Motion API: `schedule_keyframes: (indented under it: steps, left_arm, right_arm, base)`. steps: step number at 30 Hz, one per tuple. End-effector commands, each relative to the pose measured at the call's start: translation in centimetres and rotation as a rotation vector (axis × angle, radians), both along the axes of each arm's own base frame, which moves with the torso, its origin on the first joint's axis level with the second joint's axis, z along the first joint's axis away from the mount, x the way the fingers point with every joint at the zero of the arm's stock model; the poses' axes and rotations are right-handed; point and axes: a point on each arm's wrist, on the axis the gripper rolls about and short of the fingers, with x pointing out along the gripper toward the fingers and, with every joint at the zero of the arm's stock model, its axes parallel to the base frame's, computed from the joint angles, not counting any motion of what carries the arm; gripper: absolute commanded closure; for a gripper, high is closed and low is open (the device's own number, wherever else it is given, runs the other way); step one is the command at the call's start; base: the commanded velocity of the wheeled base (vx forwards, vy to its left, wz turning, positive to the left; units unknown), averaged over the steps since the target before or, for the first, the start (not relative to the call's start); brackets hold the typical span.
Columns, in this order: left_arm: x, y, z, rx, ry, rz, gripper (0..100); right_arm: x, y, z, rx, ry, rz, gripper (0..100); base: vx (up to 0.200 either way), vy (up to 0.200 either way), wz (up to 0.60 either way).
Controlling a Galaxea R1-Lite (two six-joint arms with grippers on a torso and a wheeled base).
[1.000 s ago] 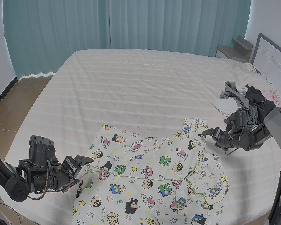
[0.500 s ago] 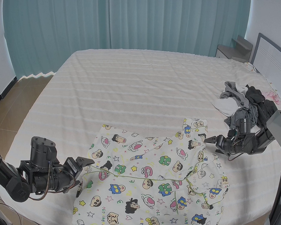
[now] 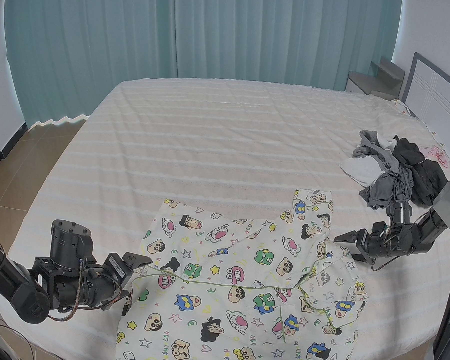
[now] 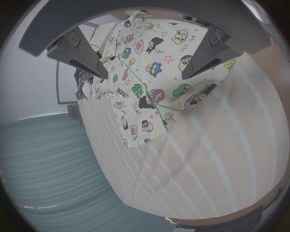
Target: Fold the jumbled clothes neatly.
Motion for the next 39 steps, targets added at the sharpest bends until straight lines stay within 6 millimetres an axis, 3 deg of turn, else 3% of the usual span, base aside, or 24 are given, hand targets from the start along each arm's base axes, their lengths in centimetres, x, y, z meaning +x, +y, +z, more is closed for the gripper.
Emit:
schedule_keyframes:
  steps: [1,2,3,14,28,34,39]
  left_arm:
    - [0.0,0.0,-0.1,0.001,0.003,0.0,0]
    - [0.0,0.0,-0.1,0.001,0.003,0.0,0]
    - [0.0,0.0,-0.1,0.001,0.003,0.0,0]
    - [0.1,0.0,-0.1,0.001,0.002,0.0,0]
    - [0.0,0.0,-0.1,0.001,0.002,0.0,0]
    - [0.0,0.0,-0.1,0.001,0.003,0.002,0]
    - [0.0,0.0,-0.1,0.001,0.003,0.0,0]
  right_arm:
    - [-0.3,0.0,-0.6,0.007,0.022,0.01,0]
    - [-0.3,0.1,-0.7,0.008,0.023,0.017,0]
    - [-0.3,0.1,-0.8,0.008,0.025,0.017,100]
    - [-1.1,-0.1,-0.3,0.015,0.035,0.017,100]
    - [-5.2,-1.4,1.5,0.025,0.059,-0.03,100]
    - [-6.2,-3.2,1.2,0.02,0.043,-0.091,100]
    - [-6.8,-3.2,0.6,-0.013,0.02,-0.116,100]
  base:
    - [0.0,0.0,0.0]
    - [0.0,0.0,0.0]
    - [0.0,0.0,0.0]
    - [0.0,0.0,0.0]
    - [0.0,0.0,0.0]
    - [0.0,0.0,0.0]
    - [0.0,0.0,0.0]
